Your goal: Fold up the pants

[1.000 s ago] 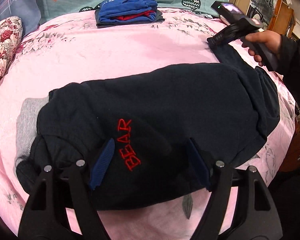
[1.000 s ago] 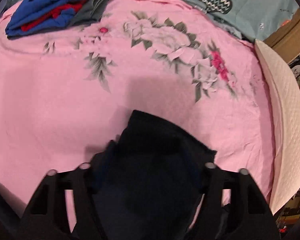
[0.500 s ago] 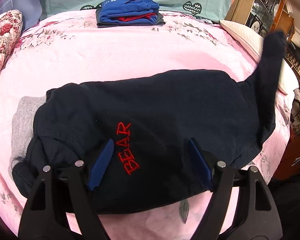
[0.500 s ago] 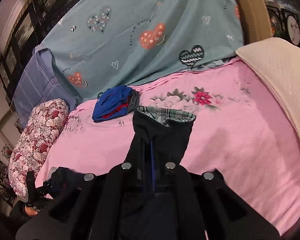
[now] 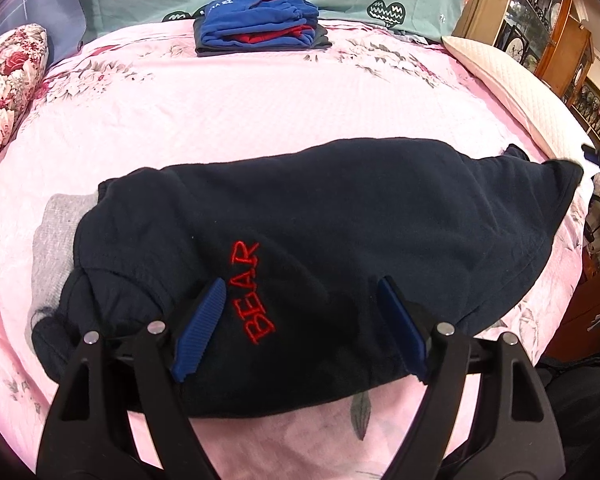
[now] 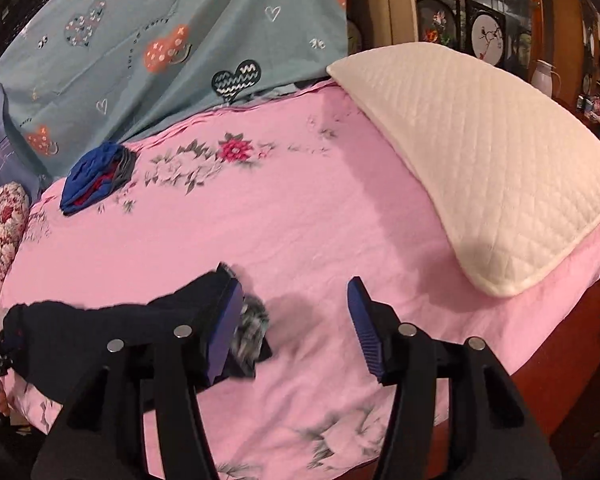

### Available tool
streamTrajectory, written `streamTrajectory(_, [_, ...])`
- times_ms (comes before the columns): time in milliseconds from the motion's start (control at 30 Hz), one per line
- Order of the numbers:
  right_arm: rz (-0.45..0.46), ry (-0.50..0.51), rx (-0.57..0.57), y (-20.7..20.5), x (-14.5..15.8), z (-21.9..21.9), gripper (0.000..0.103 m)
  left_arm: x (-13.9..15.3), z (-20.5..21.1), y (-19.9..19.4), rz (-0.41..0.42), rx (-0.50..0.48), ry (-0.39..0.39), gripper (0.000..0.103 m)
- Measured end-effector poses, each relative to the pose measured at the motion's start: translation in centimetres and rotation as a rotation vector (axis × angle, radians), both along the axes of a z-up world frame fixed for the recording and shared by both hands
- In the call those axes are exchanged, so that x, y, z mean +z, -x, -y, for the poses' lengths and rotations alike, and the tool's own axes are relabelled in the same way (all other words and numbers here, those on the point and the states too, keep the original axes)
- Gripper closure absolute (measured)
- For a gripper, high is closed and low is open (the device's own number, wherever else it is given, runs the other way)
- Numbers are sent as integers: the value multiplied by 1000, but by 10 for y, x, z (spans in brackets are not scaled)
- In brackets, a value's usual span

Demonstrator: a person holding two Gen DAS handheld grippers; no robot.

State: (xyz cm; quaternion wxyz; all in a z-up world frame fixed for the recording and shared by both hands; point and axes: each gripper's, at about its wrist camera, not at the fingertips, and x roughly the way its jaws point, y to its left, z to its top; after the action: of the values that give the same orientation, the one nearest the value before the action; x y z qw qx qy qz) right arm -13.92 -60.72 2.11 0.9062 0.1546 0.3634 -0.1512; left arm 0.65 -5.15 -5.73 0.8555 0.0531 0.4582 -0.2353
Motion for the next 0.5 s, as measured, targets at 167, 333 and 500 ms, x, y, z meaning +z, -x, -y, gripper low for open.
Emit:
streamTrajectory(167, [-201,1,143,-49,-25,-9,36,-1,-1,-2,-6,6,0,23])
streamTrajectory(333, [-406,-51,212,-80,-85,-25,44,0,-1,-6,-9,4,-13,23])
streamTrajectory(500, [-308,42,382,-79,-61,-67,99,2,-18,-8,-2,14,-42,28])
